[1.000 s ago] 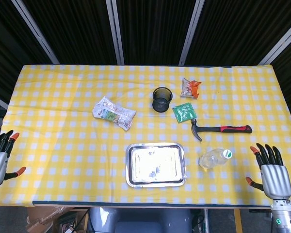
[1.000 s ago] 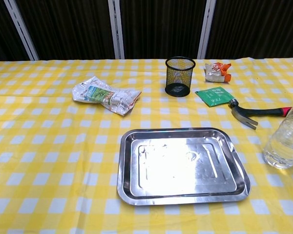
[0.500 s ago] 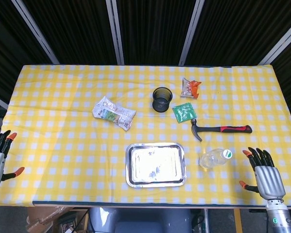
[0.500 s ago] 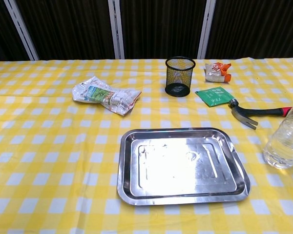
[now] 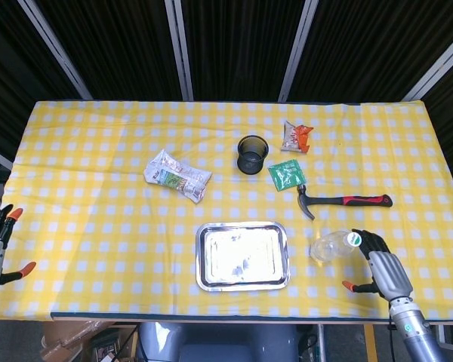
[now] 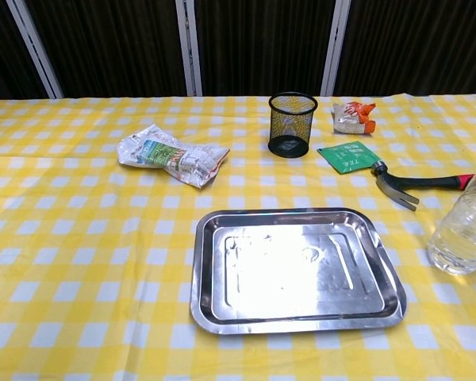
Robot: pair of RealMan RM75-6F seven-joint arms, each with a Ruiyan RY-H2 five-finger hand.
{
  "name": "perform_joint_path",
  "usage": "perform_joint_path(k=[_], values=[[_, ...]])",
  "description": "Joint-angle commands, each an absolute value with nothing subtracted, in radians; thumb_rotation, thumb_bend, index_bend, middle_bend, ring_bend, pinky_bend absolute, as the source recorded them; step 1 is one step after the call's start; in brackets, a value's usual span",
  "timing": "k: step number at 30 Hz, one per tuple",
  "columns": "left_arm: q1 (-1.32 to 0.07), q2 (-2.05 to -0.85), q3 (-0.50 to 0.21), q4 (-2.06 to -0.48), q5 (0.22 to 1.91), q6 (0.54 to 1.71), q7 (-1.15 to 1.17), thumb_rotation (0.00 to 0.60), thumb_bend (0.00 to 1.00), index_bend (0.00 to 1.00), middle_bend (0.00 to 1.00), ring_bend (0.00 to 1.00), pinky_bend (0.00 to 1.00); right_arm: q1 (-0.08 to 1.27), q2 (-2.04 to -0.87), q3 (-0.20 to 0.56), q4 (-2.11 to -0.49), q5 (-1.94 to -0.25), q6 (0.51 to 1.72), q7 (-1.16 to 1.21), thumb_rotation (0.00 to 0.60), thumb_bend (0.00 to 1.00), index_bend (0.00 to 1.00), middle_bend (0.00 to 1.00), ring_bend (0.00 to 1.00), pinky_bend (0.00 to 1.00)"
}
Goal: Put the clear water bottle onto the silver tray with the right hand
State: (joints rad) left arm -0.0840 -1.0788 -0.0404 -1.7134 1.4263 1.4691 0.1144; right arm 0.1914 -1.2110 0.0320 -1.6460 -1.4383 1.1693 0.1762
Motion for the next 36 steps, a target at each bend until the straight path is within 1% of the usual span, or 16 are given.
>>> perform_joint_path(k=[1,7,9,11,12,14,15,17,19,21,25,29,33,36], values=[[-0.08,-1.076,-0.039,-1.717,1.43,1.475,0.112,0.6,0.19,0.04,0.0,0.0,0.0,0.229,-1.215,0.047,-1.687,-1.402,1.112,0.176,0.6,0.16,0.16,0.1,0.0,0.0],[-0.08,-1.072,-0.042,-1.716,1.424,1.471,0.108,0.6,0.19,0.04,0.0,0.0,0.0,0.269,-1.231,0.071,-1.724,-1.341,1.038,0.225,0.6,0.16,0.17,0.1,0.0,0.0],[-0.081,-1.072,-0.043,-1.716,1.421,1.468,0.107,0.6,0.19,0.04,0.0,0.0,0.0,0.276,-1.243,0.081,-1.727,-1.324,1.028,0.252,0.6,0.16,0.19,0.11,0.0,0.0],[-0.082,-1.072,-0.044,-1.715,1.418,1.463,0.108,0.6,0.19,0.04,0.0,0.0,0.0,0.282,-1.26,0.094,-1.726,-1.307,1.022,0.281,0.6,0.16,0.25,0.17,0.03,0.0],[-0.082,-1.072,-0.044,-1.715,1.417,1.462,0.109,0.6,0.19,0.04,0.0,0.0,0.0,0.283,-1.267,0.101,-1.726,-1.299,1.023,0.293,0.6,0.16,0.31,0.23,0.06,0.0],[-0.083,-1.073,-0.044,-1.715,1.415,1.459,0.112,0.6,0.19,0.04,0.0,0.0,0.0,0.282,-1.295,0.124,-1.723,-1.27,1.037,0.33,0.6,0.17,0.46,0.37,0.14,0.0],[-0.084,-1.073,-0.044,-1.715,1.413,1.456,0.113,0.6,0.19,0.04,0.0,0.0,0.0,0.28,-1.31,0.138,-1.723,-1.254,1.048,0.346,0.6,0.19,0.52,0.41,0.17,0.0],[-0.085,-1.074,-0.045,-1.715,1.41,1.453,0.115,0.6,0.19,0.04,0.0,0.0,0.0,0.274,-1.333,0.159,-1.722,-1.225,1.069,0.371,0.6,0.28,0.68,0.53,0.25,0.0],[-0.087,-1.075,-0.046,-1.715,1.406,1.449,0.119,0.6,0.19,0.04,0.0,0.0,0.0,0.267,-1.354,0.177,-1.722,-1.197,1.089,0.386,0.6,0.35,0.78,0.61,0.31,0.0],[-0.088,-1.076,-0.046,-1.715,1.403,1.445,0.122,0.6,0.19,0.04,0.0,0.0,0.0,0.258,-1.367,0.192,-1.727,-1.168,1.105,0.404,0.6,0.38,0.83,0.65,0.34,0.0],[-0.09,-1.077,-0.047,-1.716,1.4,1.442,0.128,0.6,0.19,0.04,0.0,0.0,0.0,0.251,-1.363,0.201,-1.74,-1.136,1.106,0.408,0.6,0.39,0.84,0.65,0.34,0.0],[-0.09,-1.078,-0.046,-1.718,1.4,1.441,0.13,0.6,0.19,0.04,0.0,0.0,0.0,0.248,-1.315,0.204,-1.791,-1.164,1.084,0.455,0.6,0.39,0.84,0.65,0.34,0.0],[-0.089,-1.079,-0.046,-1.719,1.403,1.445,0.131,0.6,0.19,0.04,0.0,0.0,0.0,0.253,-1.283,0.208,-1.856,-1.19,1.109,0.393,0.6,0.39,0.84,0.65,0.34,0.0],[-0.088,-1.078,-0.045,-1.72,1.406,1.446,0.13,0.6,0.19,0.04,0.0,0.0,0.0,0.268,-1.259,0.213,-1.944,-1.171,1.112,0.318,0.6,0.39,0.84,0.65,0.34,0.0]])
